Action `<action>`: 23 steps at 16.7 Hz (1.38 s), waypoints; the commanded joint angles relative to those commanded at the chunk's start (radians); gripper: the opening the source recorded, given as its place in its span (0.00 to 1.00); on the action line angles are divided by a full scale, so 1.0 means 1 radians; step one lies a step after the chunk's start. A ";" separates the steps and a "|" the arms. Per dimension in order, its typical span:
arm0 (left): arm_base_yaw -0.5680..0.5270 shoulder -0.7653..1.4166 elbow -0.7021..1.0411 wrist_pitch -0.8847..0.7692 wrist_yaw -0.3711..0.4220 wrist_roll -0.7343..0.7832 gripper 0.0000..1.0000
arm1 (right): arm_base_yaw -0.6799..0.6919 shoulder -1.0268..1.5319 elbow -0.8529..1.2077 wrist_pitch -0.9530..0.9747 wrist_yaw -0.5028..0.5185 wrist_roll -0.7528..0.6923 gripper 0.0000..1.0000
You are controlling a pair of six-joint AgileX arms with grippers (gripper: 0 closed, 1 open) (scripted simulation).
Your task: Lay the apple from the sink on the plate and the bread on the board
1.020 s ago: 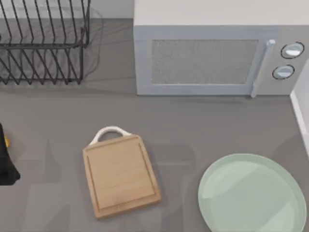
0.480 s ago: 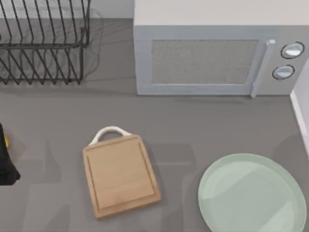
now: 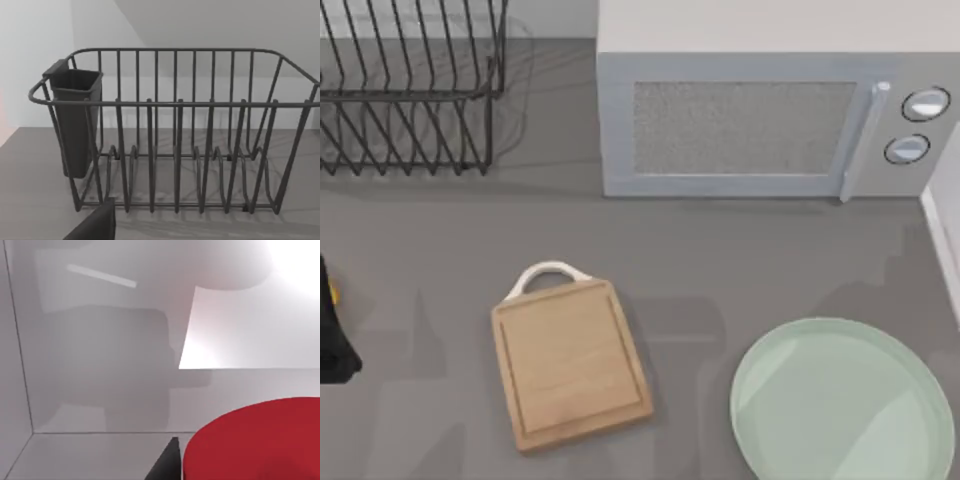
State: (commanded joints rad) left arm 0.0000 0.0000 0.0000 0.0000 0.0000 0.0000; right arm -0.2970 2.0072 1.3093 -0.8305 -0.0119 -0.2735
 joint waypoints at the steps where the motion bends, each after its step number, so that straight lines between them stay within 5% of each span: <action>1: 0.000 0.000 0.000 0.000 0.000 0.000 1.00 | 0.000 -0.012 0.005 -0.012 0.000 0.000 0.00; 10: 0.000 0.000 0.000 0.000 0.000 0.000 1.00 | 0.069 -0.072 0.020 -0.040 0.004 0.073 0.00; 23: 0.000 0.000 0.000 0.000 0.000 0.000 1.00 | 0.688 -0.356 -0.088 -0.285 0.013 0.687 0.00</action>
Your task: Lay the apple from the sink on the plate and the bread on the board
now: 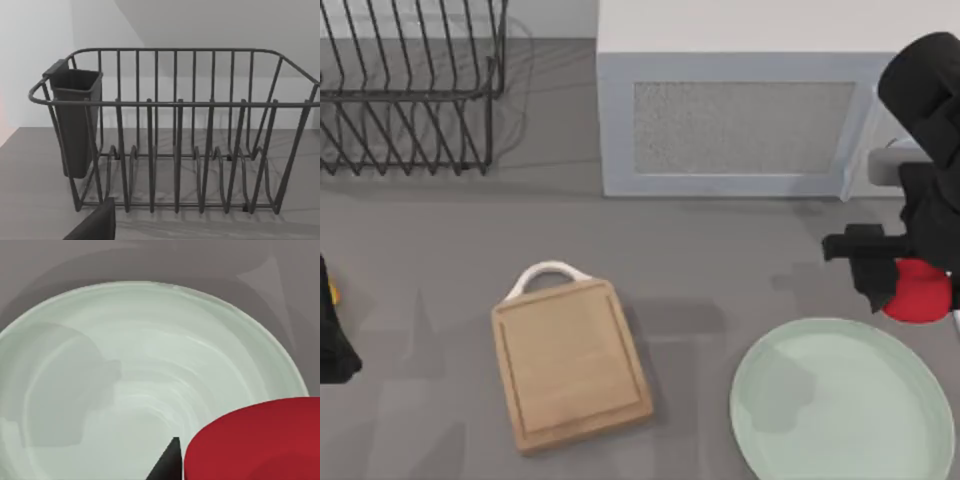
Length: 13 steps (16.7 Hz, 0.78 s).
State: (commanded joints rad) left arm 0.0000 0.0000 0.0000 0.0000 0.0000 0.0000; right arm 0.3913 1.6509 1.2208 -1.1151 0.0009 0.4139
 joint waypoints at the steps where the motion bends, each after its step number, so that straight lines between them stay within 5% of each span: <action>1: 0.000 0.000 0.000 0.000 0.000 0.000 1.00 | 0.047 -0.017 -0.006 -0.016 0.000 0.045 0.00; 6: 0.000 0.000 0.000 0.000 0.000 0.000 1.00 | 0.212 -0.074 -0.027 -0.071 -0.001 0.201 0.00; 12: 0.000 0.000 0.000 0.000 0.000 0.000 1.00 | 0.231 -0.080 -0.029 -0.077 -0.001 0.219 0.00; 13: 0.000 0.000 0.000 0.000 0.000 0.000 1.00 | 0.231 -0.080 -0.029 -0.077 -0.001 0.219 0.08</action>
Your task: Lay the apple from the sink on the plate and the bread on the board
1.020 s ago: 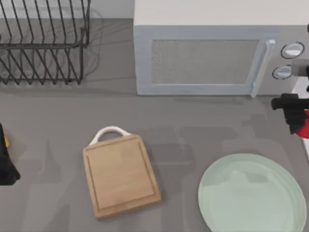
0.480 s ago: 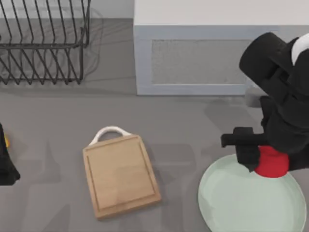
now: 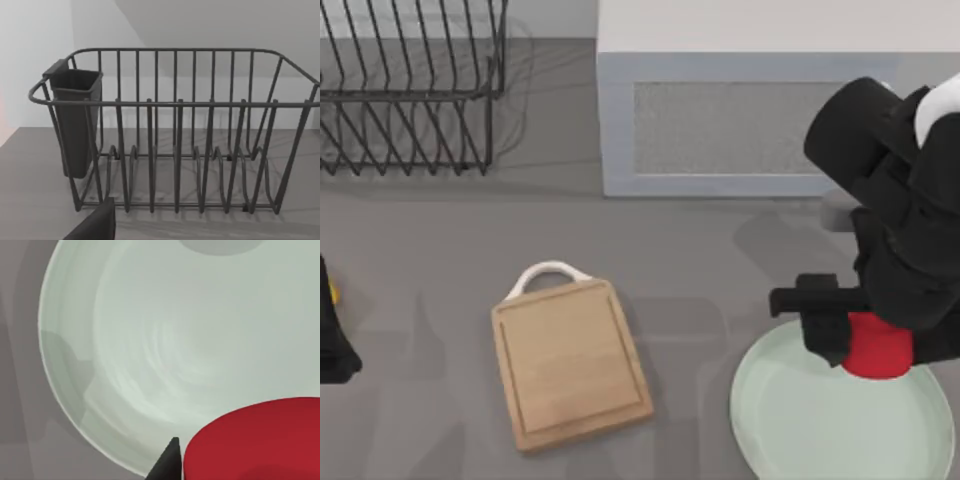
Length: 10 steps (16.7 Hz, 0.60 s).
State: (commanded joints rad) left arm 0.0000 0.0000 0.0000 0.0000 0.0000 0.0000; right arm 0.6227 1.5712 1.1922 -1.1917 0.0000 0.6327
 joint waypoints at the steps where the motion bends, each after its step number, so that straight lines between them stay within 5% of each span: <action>1: 0.000 0.000 0.000 0.000 0.000 0.000 1.00 | 0.000 0.000 0.000 0.000 0.000 0.000 0.15; 10: 0.000 0.000 0.000 0.000 0.000 0.000 1.00 | 0.000 0.000 0.000 0.000 0.000 0.000 0.83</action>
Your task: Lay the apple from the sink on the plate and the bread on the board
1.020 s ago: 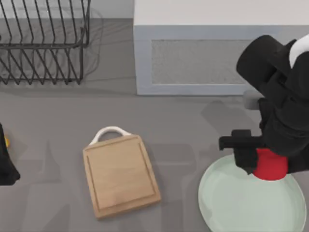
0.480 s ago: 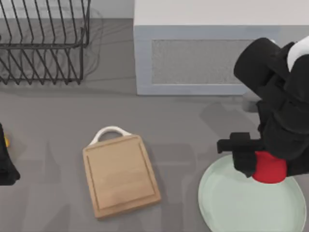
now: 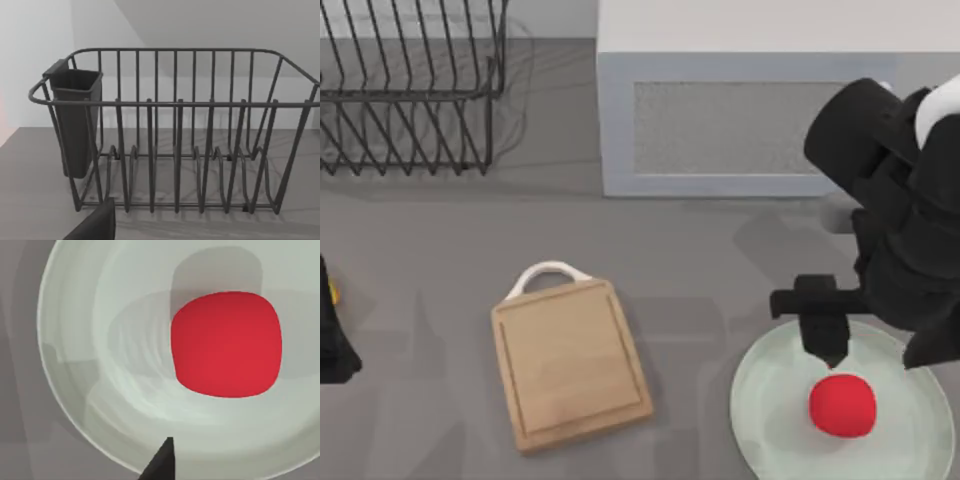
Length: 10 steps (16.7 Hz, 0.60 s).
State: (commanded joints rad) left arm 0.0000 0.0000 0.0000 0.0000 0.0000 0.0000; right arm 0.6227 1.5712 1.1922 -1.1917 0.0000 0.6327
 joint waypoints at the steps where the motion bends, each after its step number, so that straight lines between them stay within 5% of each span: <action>1: 0.000 0.000 0.000 0.000 0.000 0.000 1.00 | 0.000 0.000 0.000 0.000 0.000 0.000 0.90; 3: 0.000 0.000 0.000 0.000 0.000 0.000 1.00 | 0.000 0.000 0.000 0.000 0.000 0.000 1.00; 10: 0.000 0.000 0.000 0.000 0.000 0.000 1.00 | 0.000 0.000 0.000 0.000 0.000 0.000 1.00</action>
State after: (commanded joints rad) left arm 0.0000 0.0000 0.0000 0.0000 0.0000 0.0000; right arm 0.6227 1.5712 1.1922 -1.1917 0.0000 0.6327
